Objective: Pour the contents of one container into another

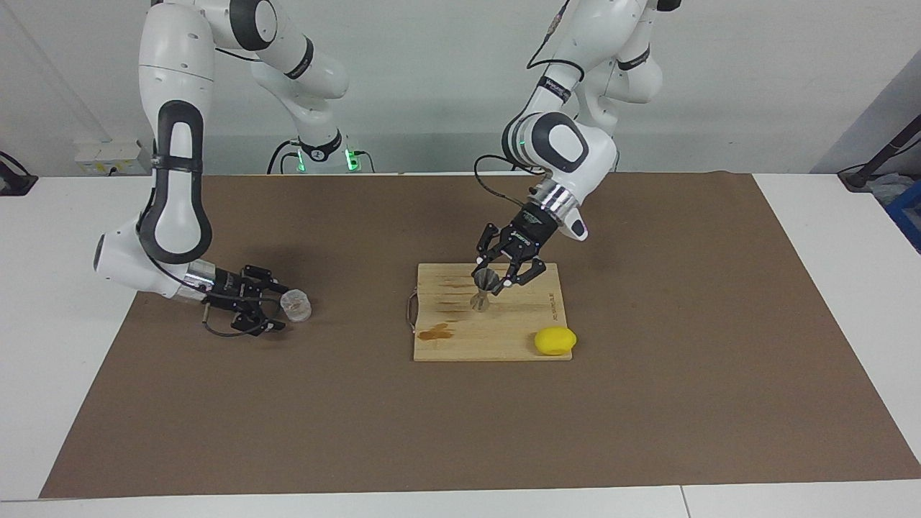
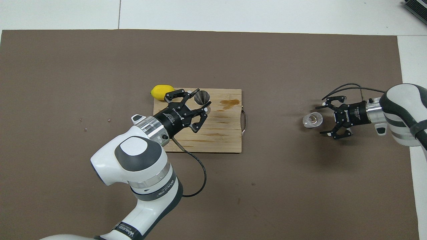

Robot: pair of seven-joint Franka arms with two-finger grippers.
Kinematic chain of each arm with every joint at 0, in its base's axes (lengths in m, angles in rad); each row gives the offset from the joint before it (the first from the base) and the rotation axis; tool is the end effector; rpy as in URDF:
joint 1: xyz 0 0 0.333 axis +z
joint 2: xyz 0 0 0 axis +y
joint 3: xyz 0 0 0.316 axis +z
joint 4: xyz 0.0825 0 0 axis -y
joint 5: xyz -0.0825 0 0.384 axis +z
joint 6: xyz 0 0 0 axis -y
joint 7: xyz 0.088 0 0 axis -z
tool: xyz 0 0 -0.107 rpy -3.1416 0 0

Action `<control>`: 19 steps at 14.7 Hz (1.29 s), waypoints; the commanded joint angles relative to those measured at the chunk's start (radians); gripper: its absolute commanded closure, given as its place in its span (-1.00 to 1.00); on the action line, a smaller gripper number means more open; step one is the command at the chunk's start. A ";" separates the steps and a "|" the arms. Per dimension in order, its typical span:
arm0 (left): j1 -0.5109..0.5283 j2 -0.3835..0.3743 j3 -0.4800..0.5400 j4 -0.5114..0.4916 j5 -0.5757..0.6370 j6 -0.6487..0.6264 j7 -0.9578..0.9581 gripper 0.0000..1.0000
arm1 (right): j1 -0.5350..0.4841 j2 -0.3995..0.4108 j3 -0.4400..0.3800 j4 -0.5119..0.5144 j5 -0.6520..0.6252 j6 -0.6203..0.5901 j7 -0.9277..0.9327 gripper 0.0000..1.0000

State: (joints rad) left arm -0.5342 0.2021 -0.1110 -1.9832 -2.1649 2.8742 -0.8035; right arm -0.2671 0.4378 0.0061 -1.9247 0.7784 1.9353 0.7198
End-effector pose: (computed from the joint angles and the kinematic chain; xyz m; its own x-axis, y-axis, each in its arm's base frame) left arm 0.5013 -0.3158 0.3729 -0.2483 0.3507 -0.9030 0.7888 0.6143 0.0217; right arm 0.5796 -0.1051 0.2491 0.1203 -0.7111 -0.6927 -0.9917 -0.1178 -0.0512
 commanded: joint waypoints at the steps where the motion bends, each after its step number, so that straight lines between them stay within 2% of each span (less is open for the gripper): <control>1: -0.023 0.078 0.011 0.095 -0.018 0.033 0.059 1.00 | -0.007 -0.025 0.005 -0.036 0.035 0.013 -0.042 -1.00; 4: -0.052 0.103 0.008 0.102 -0.023 0.028 0.113 1.00 | -0.004 -0.031 0.005 -0.056 0.035 0.017 -0.042 -1.00; 7: -0.064 0.158 0.008 0.158 -0.023 0.036 0.115 1.00 | 0.022 -0.030 0.003 -0.056 0.035 0.020 -0.026 -1.00; 13: -0.098 0.155 0.008 0.138 -0.082 0.036 0.115 1.00 | 0.025 -0.030 0.003 -0.057 0.035 0.027 -0.025 -1.00; 19: -0.099 0.154 0.010 0.122 -0.082 0.036 0.119 1.00 | 0.025 -0.030 0.003 -0.057 0.035 0.034 -0.026 -1.00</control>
State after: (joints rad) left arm -0.6203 0.3534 -0.1126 -1.8625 -2.2196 2.8925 -0.7090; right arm -0.2408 0.4376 0.0070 -1.9461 0.7831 1.9447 0.7107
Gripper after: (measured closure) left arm 0.498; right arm 0.000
